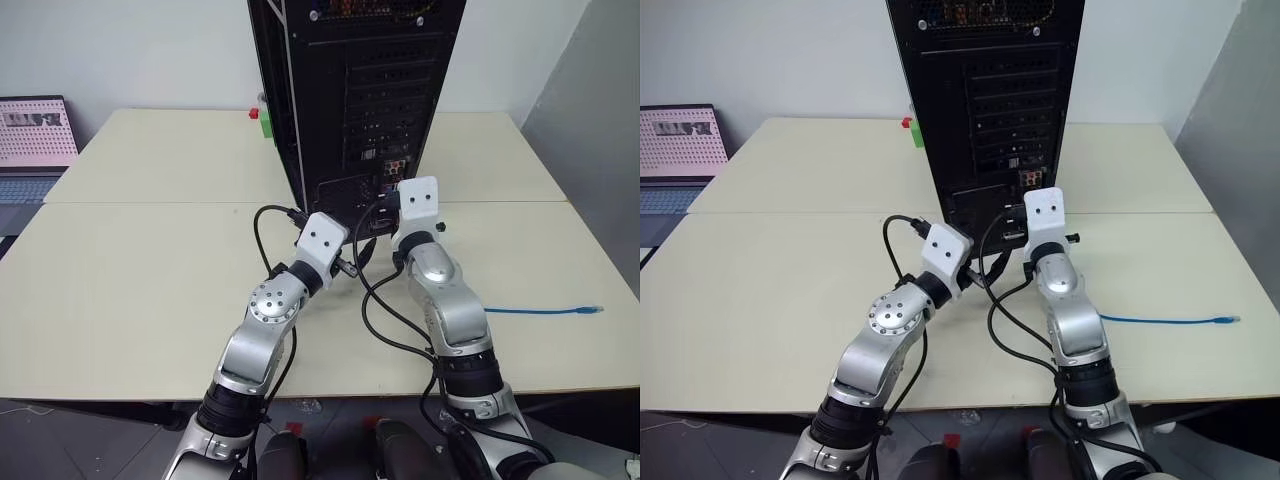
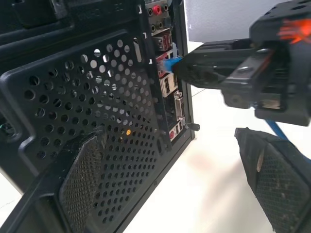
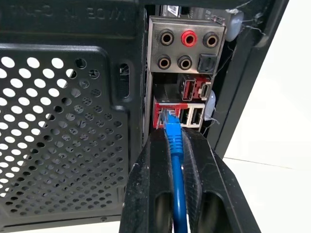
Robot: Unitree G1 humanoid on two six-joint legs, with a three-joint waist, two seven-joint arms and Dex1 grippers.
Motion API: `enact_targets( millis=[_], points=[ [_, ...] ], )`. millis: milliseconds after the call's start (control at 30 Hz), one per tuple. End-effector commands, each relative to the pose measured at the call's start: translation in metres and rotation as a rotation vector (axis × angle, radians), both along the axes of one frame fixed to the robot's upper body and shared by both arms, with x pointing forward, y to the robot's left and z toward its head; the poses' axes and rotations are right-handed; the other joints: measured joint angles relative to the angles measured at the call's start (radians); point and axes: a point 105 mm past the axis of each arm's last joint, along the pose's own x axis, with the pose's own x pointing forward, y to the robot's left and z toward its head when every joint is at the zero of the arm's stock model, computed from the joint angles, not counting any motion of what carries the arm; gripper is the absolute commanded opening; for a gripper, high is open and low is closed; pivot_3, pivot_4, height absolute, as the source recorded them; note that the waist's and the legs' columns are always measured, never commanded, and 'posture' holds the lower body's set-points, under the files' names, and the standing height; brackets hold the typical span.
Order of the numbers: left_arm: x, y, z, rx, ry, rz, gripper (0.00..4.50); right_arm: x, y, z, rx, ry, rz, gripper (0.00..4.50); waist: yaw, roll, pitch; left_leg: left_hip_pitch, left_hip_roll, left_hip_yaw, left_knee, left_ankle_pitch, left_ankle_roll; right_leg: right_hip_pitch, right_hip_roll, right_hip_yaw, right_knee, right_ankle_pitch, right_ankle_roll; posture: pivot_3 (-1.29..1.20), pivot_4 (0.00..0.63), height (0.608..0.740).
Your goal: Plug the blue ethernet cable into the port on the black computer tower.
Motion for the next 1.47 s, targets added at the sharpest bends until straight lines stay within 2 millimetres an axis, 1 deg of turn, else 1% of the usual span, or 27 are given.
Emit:
enact_targets(
  millis=[33,367,467,533,567,600,633,733,833,867,900,933,1033,1100,1133,1233,1300,1367,1467],
  points=[
    [-0.002,-0.001,0.012,-0.013,-0.052,-0.001,4.46,-0.001,0.019,0.025,0.012,-0.089,0.062,0.02,-0.001,0.0,0.0,0.0,0.0,0.0,0.0,0.0,0.0,0.0,0.0,0.0,0.0,0.0,0.0,0.0,0.15,0.74],
    [-0.002,0.002,0.012,-0.013,-0.053,0.011,4.46,0.003,0.021,0.024,0.022,-0.084,0.081,0.02,-0.01,0.0,0.0,0.002,0.001,0.003,0.0,0.0,0.0,0.0,0.0,0.006,0.001,0.0,0.0,0.0,0.15,0.74],
    [-0.001,0.005,0.011,-0.01,-0.052,0.023,4.46,0.002,0.014,0.021,0.026,-0.075,0.084,0.02,-0.012,0.0,0.0,0.003,0.001,0.003,-0.001,0.0,0.0,0.0,0.001,0.011,0.001,0.0,0.0,0.0,0.15,0.74],
    [-0.001,0.007,0.011,-0.01,-0.051,0.029,4.46,0.002,0.007,0.017,0.021,-0.065,0.078,0.72,-0.013,0.0,0.0,0.003,0.001,0.003,-0.001,0.0,0.0,0.0,0.001,0.012,0.001,0.0,0.0,0.0,0.15,0.74],
    [0.0,0.008,0.011,-0.009,-0.052,0.031,4.46,0.002,0.004,0.016,0.019,-0.062,0.076,0.83,-0.012,0.0,0.0,0.004,0.001,0.003,-0.001,0.0,0.0,0.0,0.001,0.012,0.001,0.0,0.0,0.0,0.15,0.74],
    [0.0,0.01,0.011,-0.008,-0.052,0.036,4.46,0.001,-0.002,0.015,0.015,-0.057,0.072,1.16,-0.01,0.0,0.0,0.003,0.0,0.003,-0.001,0.0,0.0,0.0,0.002,0.012,0.001,0.0,0.0,0.0,0.15,0.74],
    [0.001,0.013,0.011,-0.005,-0.052,0.044,4.46,-0.001,-0.008,0.014,0.009,-0.052,0.069,1.28,-0.008,0.0,0.0,0.003,0.0,0.003,-0.001,0.0,0.0,0.0,0.002,0.012,0.0,0.0,0.0,0.0,0.15,0.74],
    [0.003,0.022,0.011,-0.001,-0.045,0.061,4.46,-0.005,-0.016,0.011,-0.004,-0.038,0.073,1.88,0.0,0.0,0.0,0.001,0.0,0.003,-0.001,0.0,0.0,0.0,0.001,0.012,-0.001,0.0,0.0,0.0,0.15,0.74],
    [0.004,0.031,0.013,0.008,-0.03,0.062,4.46,-0.014,-0.027,0.014,-0.018,-0.035,0.089,2.44,0.005,0.0,0.0,-0.001,0.0,0.003,-0.001,0.0,0.0,-0.002,0.0,0.013,-0.001,0.0,0.0,0.0,0.15,0.74],
    [0.004,0.034,0.013,0.014,-0.017,0.058,4.46,-0.017,-0.031,0.015,-0.024,-0.039,0.099,2.7,0.007,0.0,0.0,-0.001,0.0,0.003,-0.001,0.0,0.0,-0.003,0.0,0.012,-0.001,0.0,0.001,0.0,0.15,0.74],
    [0.004,0.037,0.013,0.023,-0.005,0.052,4.46,-0.02,-0.033,0.018,-0.026,-0.043,0.122,2.99,0.008,0.0,0.0,-0.002,0.0,0.003,-0.001,0.0,0.0,-0.003,0.0,0.012,-0.001,0.0,0.001,0.0,0.15,0.74],
    [0.004,0.041,0.014,0.044,0.001,0.042,4.46,-0.026,-0.036,0.022,-0.017,-0.055,0.165,3.08,0.008,0.0,0.0,-0.002,0.0,0.003,-0.001,0.0,0.0,-0.003,0.0,0.012,-0.001,0.0,0.001,0.0,0.15,0.74],
    [0.0,0.053,0.018,0.079,0.022,0.018,4.46,-0.044,-0.04,0.027,-0.038,-0.07,0.328,3.73,0.008,0.0,0.0,-0.002,-0.001,0.003,0.0,0.0,0.0,-0.003,0.0,0.011,-0.001,0.0,0.001,0.0,0.15,0.74],
    [-0.004,0.063,0.023,0.078,0.039,-0.008,4.46,-0.056,-0.048,0.026,-0.054,-0.053,0.422,4.16,0.008,0.0,0.0,-0.002,-0.001,0.003,0.0,0.0,0.0,-0.003,0.0,0.011,-0.001,-0.001,0.002,0.0,0.15,0.74],
    [-0.006,0.068,0.025,0.075,0.044,-0.016,4.46,-0.061,-0.053,0.026,-0.07,-0.05,0.454,4.39,0.008,0.0,0.0,-0.002,-0.001,0.003,-0.001,0.0,0.0,-0.003,0.0,0.011,-0.001,-0.002,0.005,0.0,0.15,0.74],
    [-0.009,0.09,0.028,0.079,0.064,-0.009,4.46,-0.073,-0.067,0.032,-0.084,-0.059,0.514,4.45,0.008,-0.001,0.0,-0.002,-0.001,0.003,-0.001,0.0,0.0,-0.003,0.0,0.011,-0.001,-0.002,0.005,0.0,0.15,0.74],
    [-0.013,0.105,0.03,0.105,0.068,-0.013,4.46,-0.078,-0.081,0.036,-0.106,-0.055,0.526,4.45,0.005,-0.001,0.001,-0.001,-0.001,0.003,-0.001,0.0,0.0,-0.003,0.0,0.012,-0.001,-0.003,0.005,0.0,0.15,0.74],
    [-0.016,0.113,0.032,0.125,0.069,-0.028,4.46,-0.08,-0.09,0.038,-0.13,-0.053,0.531,4.45,0.005,-0.001,0.001,-0.001,-0.001,0.003,-0.001,0.0,0.0,-0.003,0.001,0.012,-0.001,-0.003,0.005,0.0,0.15,0.74],
    [-0.02,0.116,0.035,0.131,0.07,-0.065,4.46,-0.082,-0.092,0.042,-0.142,-0.058,0.557,4.45,0.007,-0.001,0.001,-0.001,-0.001,0.004,0.0,0.0,0.0,-0.003,0.001,0.011,-0.001,-0.003,0.005,0.0,0.15,0.74]
  ],
)
